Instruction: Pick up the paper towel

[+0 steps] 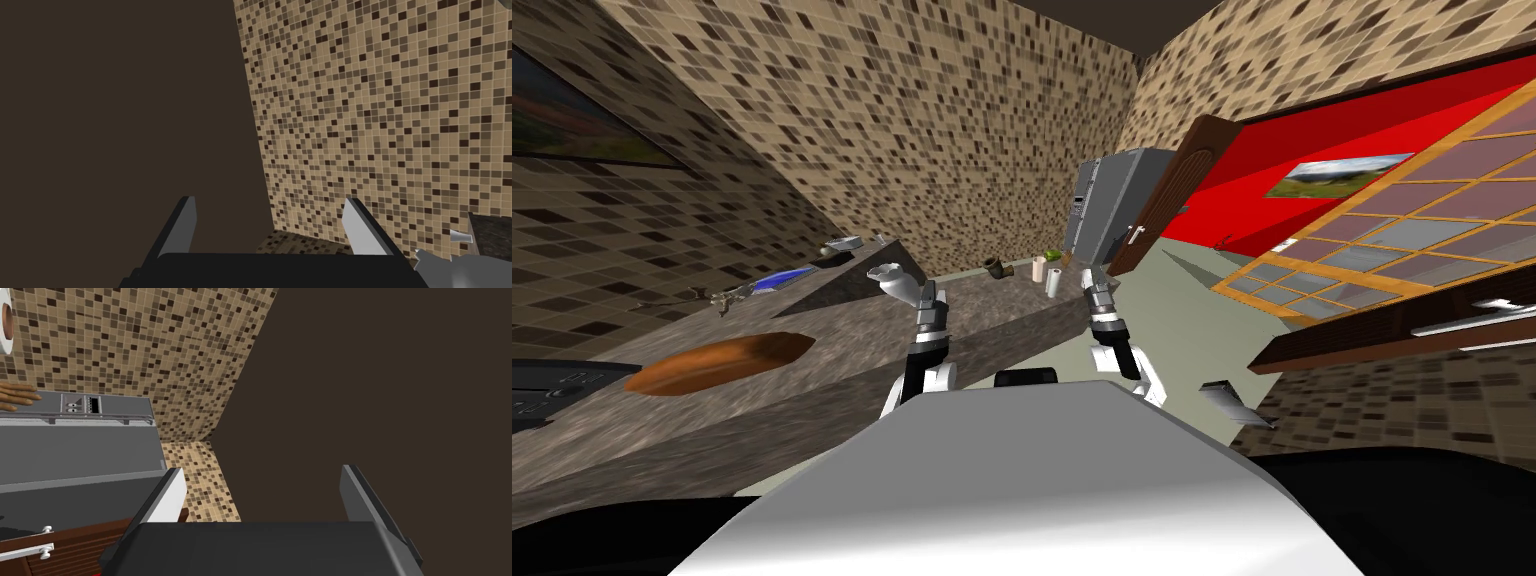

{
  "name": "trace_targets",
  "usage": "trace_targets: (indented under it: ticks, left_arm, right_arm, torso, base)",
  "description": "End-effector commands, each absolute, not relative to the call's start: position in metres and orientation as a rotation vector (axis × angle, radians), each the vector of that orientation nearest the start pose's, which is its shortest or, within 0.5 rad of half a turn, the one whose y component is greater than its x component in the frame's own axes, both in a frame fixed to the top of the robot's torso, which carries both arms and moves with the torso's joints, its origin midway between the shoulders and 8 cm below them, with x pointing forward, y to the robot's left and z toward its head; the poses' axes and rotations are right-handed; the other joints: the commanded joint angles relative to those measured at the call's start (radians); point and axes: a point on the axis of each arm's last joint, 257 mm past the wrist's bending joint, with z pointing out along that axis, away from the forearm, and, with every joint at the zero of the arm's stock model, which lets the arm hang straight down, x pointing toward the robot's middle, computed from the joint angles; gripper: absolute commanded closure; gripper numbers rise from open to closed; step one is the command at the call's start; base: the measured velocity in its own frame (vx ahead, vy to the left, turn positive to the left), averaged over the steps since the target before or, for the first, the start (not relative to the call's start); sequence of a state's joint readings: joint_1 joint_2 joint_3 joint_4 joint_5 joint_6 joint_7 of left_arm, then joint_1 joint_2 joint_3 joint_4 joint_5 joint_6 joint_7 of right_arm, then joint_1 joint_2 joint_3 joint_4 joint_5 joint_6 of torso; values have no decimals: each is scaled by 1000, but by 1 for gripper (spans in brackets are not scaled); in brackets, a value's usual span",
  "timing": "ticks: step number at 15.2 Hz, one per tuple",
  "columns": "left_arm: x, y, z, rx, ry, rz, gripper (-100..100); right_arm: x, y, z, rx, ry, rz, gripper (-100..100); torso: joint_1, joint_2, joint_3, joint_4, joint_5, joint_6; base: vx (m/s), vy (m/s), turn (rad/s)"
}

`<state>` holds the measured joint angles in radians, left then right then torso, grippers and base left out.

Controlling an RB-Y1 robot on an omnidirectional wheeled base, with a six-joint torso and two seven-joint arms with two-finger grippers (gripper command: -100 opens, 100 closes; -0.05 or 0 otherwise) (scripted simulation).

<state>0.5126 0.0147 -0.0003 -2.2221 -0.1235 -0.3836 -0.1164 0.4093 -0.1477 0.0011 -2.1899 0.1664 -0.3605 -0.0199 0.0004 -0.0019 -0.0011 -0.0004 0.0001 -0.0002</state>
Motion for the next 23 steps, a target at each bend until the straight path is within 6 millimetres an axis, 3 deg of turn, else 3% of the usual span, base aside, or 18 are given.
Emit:
trace_targets:
  ticks: [1, 17, 19, 23]
  left_arm:
    - [372, 275, -32, -663, 852, -1065, 0]
    - [372, 275, -32, -663, 852, -1065, 0]
    - [372, 275, -32, -663, 852, -1065, 0]
    - [372, 275, -32, -663, 852, -1065, 0]
  right_arm:
    - [402, -253, -31, 533, 959, 1104, -100]
    - [446, -268, -106, 344, 1182, 688, -100]
    - [456, -274, -125, 297, 1234, 596, -100]
    - [465, -279, -145, 240, 1286, 492, -100]
  torso:
    - [0, 0, 0, 0, 0, 0]
    - [0, 0, 0, 0, 0, 0]
    - [0, 0, 0, 0, 0, 0]
    - [0, 0, 0, 0, 0, 0]
  base:
    - [20, 10, 52]
    - [20, 8, 48]
    - [21, 7, 63]
    - [24, 6, 43]
